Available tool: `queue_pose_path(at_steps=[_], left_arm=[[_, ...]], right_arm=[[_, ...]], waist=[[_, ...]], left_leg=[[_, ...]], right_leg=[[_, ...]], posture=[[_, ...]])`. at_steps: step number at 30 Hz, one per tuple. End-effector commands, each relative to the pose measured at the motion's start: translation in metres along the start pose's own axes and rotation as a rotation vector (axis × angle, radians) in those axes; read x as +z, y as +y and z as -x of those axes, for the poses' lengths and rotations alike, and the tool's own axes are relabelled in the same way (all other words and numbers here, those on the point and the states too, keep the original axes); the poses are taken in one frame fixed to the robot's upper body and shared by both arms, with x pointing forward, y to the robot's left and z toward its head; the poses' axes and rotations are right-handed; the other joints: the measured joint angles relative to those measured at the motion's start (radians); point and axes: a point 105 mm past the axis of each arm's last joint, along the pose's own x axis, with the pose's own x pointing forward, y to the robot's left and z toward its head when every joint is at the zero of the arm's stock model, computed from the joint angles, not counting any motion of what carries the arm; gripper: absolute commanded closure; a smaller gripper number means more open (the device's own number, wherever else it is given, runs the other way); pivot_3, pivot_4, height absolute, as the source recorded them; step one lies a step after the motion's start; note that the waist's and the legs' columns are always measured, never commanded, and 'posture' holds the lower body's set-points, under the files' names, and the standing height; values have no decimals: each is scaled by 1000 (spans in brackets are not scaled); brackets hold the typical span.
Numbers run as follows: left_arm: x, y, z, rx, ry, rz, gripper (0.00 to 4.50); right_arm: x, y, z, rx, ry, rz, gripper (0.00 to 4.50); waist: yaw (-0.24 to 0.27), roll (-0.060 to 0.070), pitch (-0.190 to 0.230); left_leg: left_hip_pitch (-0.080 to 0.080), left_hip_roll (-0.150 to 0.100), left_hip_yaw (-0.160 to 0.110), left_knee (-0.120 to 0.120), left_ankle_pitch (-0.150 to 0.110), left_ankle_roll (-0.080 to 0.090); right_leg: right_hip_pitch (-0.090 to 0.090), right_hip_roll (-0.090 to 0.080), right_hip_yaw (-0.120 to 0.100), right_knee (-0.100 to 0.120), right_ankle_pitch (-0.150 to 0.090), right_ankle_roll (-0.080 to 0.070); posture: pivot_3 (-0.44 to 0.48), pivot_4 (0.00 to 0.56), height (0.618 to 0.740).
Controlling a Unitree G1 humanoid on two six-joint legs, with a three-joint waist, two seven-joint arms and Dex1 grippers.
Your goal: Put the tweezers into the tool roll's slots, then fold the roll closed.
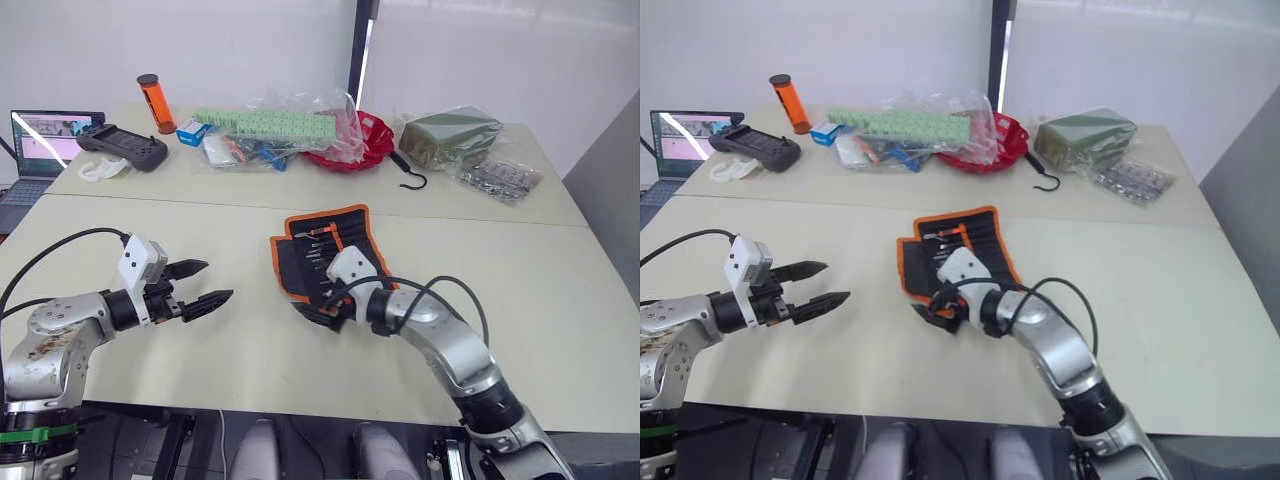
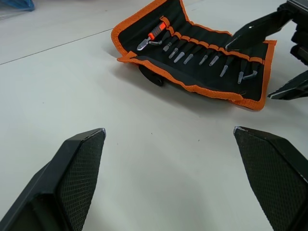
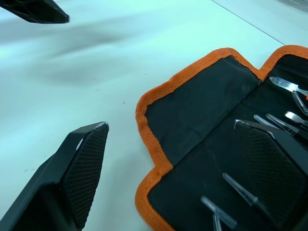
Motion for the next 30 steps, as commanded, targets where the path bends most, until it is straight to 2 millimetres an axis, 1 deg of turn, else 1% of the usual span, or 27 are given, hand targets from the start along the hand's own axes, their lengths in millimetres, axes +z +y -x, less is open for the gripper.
queue_pose_path(at_steps=[1,6,11,13,17,19,21,24,25,30], left_arm=[[6,1,1,-9,-2,-36,0],[5,3,2,-13,16,-58,0],[5,2,2,-11,14,-61,0],[2,2,2,-11,22,-56,0],[-4,-2,0,-25,43,-53,0],[-4,-3,-1,-30,37,-50,0],[-3,-4,-2,-34,37,-53,0],[-1,-2,-4,-38,36,-60,0],[0,-2,-5,-40,34,-63,0],[0,-2,-6,-48,38,-70,0]], right_arm=[[12,2,-10,15,-35,48,70],[8,1,-19,24,-15,79,70],[11,4,-26,24,-32,71,70],[12,3,-27,15,-43,58,588],[14,3,-30,9,-54,54,1940],[16,4,-33,18,-58,60,2578],[17,4,-35,27,-58,65,3320],[15,3,-36,29,-40,77,4336],[14,2,-36,29,-37,80,4472],[16,0,-34,39,-44,99,4472]], waist=[[0,0,0],[0,0,0],[-1,0,0],[-1,0,0],[-2,0,0],[-2,0,0],[-2,1,0],[-1,1,0],[-1,1,0],[-2,1,0]], left_leg=[[0,0,0,0,0,0],[0,0,0,0,0,0],[0,0,0,0,0,0],[0,0,0,-1,0,0],[0,1,0,-1,0,0],[0,1,0,-1,0,0],[0,1,1,-1,0,0],[0,1,1,-1,0,0],[0,1,1,-1,0,0],[0,1,1,-1,0,0]], right_leg=[[0,0,0,0,0,0],[-1,0,0,0,0,0],[-1,0,0,0,0,0],[-1,0,0,0,0,0],[-1,0,-1,0,0,0],[-2,0,-1,0,0,0],[-2,0,-1,0,0,0],[-2,0,-1,0,0,0],[-2,0,-1,0,0,0],[-2,0,-1,0,0,0]], posture=[[0,150,738],[0,150,738],[0,150,738],[0,150,738],[0,150,738],[0,150,738],[0,150,738],[0,150,738],[0,150,738],[0,150,738]])
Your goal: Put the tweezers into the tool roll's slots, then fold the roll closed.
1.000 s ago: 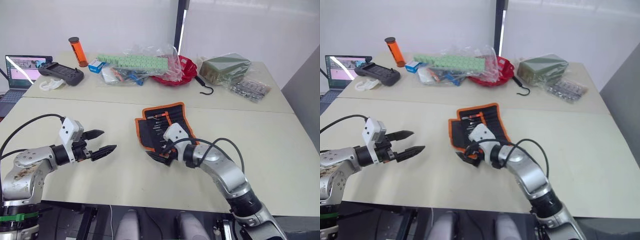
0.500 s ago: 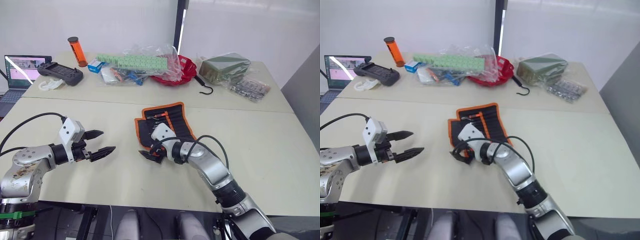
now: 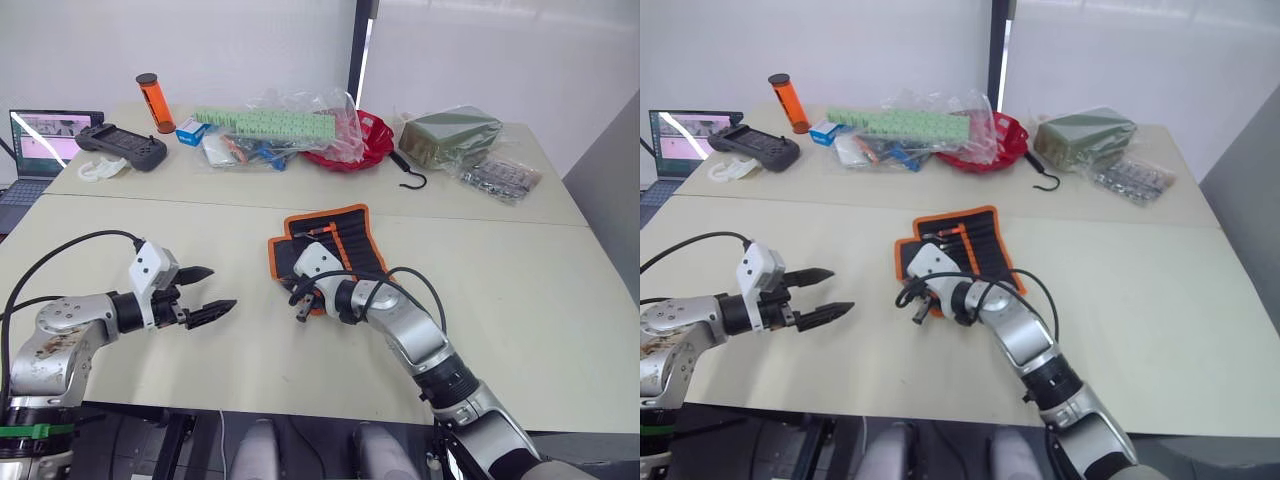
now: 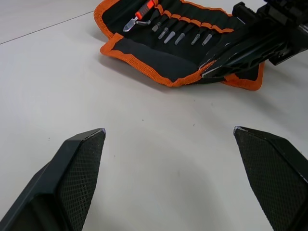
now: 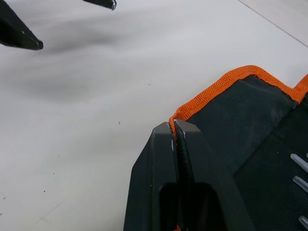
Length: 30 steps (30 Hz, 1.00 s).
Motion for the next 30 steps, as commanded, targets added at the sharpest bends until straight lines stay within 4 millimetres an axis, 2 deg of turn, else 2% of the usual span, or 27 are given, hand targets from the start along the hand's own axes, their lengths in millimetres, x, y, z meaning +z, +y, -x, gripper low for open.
queue_pose_path(at_steps=[1,6,9,16,21,26,30], left_arm=[[9,2,2,-1,-17,-46,0],[9,4,-3,-15,-16,-53,0],[10,4,-6,-32,-13,-61,0],[9,4,-13,-76,-3,-67,0],[10,2,-18,-121,-4,-60,0],[7,-14,-24,-250,26,-19,0],[8,-20,-27,-305,33,-24,0]], right_arm=[[17,-1,2,16,-62,55,4472],[20,14,-2,116,-84,106,4472],[16,17,4,183,-67,160,4472],[-4,14,40,321,21,318,4472],[-18,7,62,342,80,375,4472],[-29,-8,91,330,135,418,4472],[-33,-14,108,327,147,423,4472]], waist=[[0,0,0],[-1,0,0],[0,0,0],[4,0,1],[3,0,1],[3,0,1],[4,-1,2]], left_leg=[[0,0,0,0,0,0],[0,0,0,0,0,0],[0,0,0,0,0,0],[0,0,0,0,0,0],[0,0,0,0,0,0],[0,0,1,1,0,0],[0,0,1,1,0,0]], right_leg=[[0,0,0,0,0,0],[0,0,0,0,0,0],[0,0,0,0,0,0],[0,0,0,0,0,0],[0,0,0,0,0,0],[0,0,0,0,0,0],[0,0,0,-1,0,0]], posture=[[0,150,738],[0,150,738],[0,150,738],[0,150,738],[0,150,738],[0,150,738],[0,150,738]])
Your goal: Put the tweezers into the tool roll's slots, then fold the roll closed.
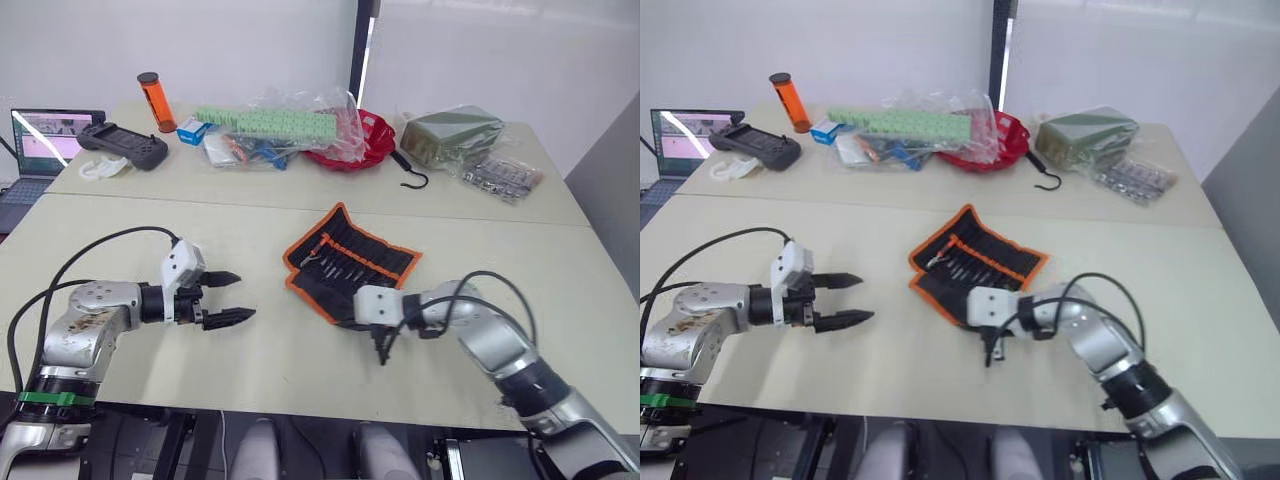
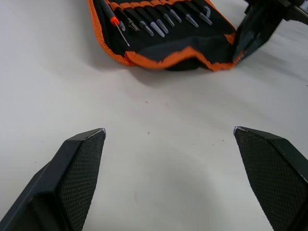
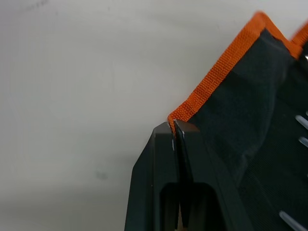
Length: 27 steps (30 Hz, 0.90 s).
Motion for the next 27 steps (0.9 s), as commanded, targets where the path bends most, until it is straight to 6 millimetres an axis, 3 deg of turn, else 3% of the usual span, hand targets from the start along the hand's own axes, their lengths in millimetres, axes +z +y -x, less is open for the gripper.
queue_pose_path(at_steps=[1,11,16,22,27], left_arm=[[13,-4,-1,-52,-10,-46,0],[23,-14,-14,-181,4,-111,0],[32,-15,-23,-228,4,-174,0],[42,-17,-41,-307,34,-372,0],[48,-14,-57,-345,53,-590,0]], right_arm=[[7,-3,15,-18,-41,40,4472],[-4,2,34,-24,-20,20,4472],[5,2,36,-49,-58,-1,4472],[16,5,45,-105,-113,-54,2557],[10,10,54,-207,-100,-101,949]], waist=[[0,0,0],[0,0,1],[1,0,1],[11,0,1],[23,0,1]], left_leg=[[0,0,0,0,0,0],[0,0,0,0,0,0],[0,0,0,0,0,0],[0,0,0,1,0,0],[0,-1,0,1,0,0]], right_leg=[[0,0,0,0,0,0],[0,0,0,0,0,0],[0,0,0,0,0,0],[1,0,0,0,0,0],[1,1,1,0,0,0]], posture=[[0,150,738],[0,150,738],[0,150,738],[0,150,738],[0,150,738]])
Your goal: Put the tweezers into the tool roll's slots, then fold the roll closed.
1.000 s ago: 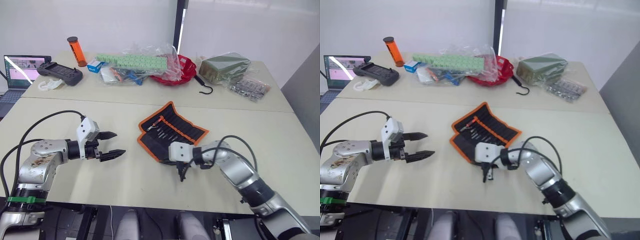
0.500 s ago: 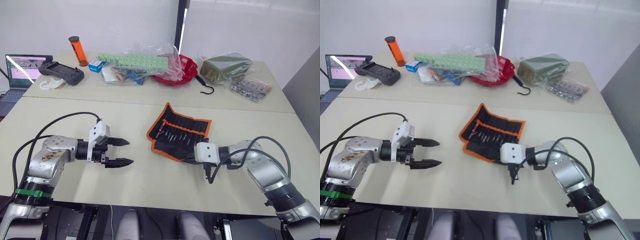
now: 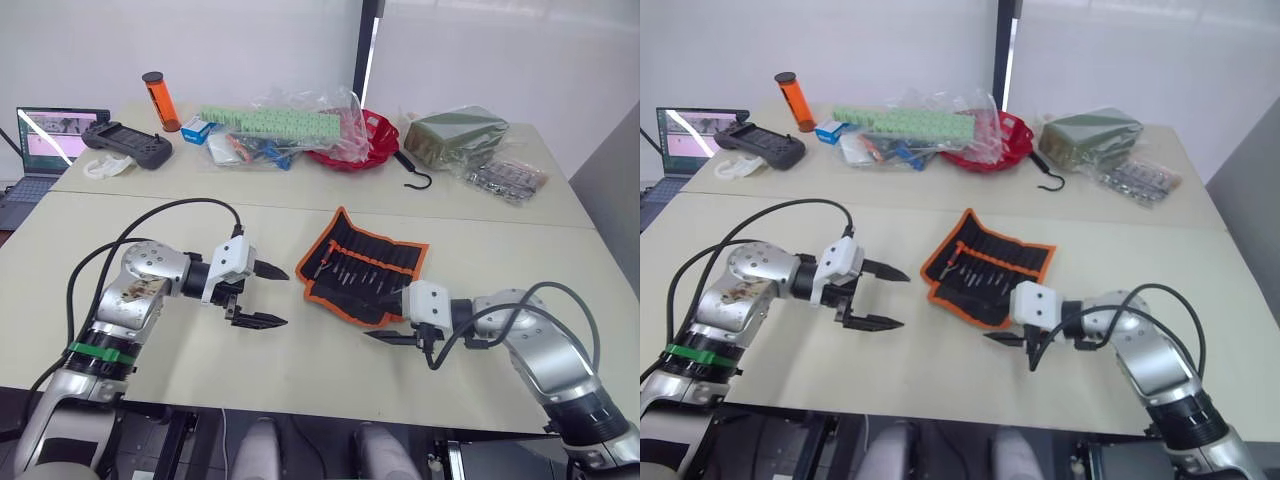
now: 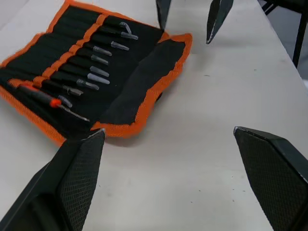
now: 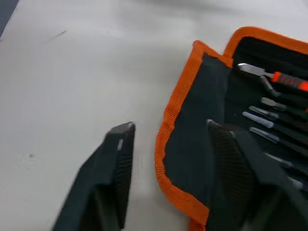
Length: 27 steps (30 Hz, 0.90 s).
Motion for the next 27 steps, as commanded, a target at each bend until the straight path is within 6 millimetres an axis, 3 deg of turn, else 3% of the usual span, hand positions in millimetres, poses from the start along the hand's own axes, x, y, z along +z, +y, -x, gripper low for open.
queue_pose_path(at_steps=[1,6,13,21,22,27], left_arm=[[3,7,-6,-22,38,-167,0],[-3,18,-21,-34,64,-303,0],[0,35,-43,11,50,-468,0],[0,42,-49,12,50,-561,0],[1,43,-48,13,48,-571,245],[7,44,-53,27,11,-617,1813]], right_arm=[[3,-1,8,-76,-8,2,949],[-8,10,6,-126,29,-9,949],[-18,7,3,-230,68,23,949],[-16,7,-2,-248,58,36,949],[-16,7,-3,-252,55,36,921],[-15,7,-4,-259,39,36,2469]], waist=[[3,0,0],[4,0,0],[3,0,0],[3,0,0],[3,0,0],[4,0,0]], left_leg=[[0,0,0,0,0,0],[0,0,0,1,0,0],[-1,-1,0,2,0,0],[-1,-1,0,1,0,0],[-1,-1,0,2,0,0],[-1,-1,0,2,0,0]], right_leg=[[0,0,0,0,0,0],[0,0,0,0,0,0],[0,0,0,0,0,0],[0,0,0,0,0,0],[0,0,0,0,0,0],[1,0,0,0,0,0]], posture=[[0,150,738],[0,150,738],[0,150,738],[0,150,738],[0,150,738],[0,150,738]])
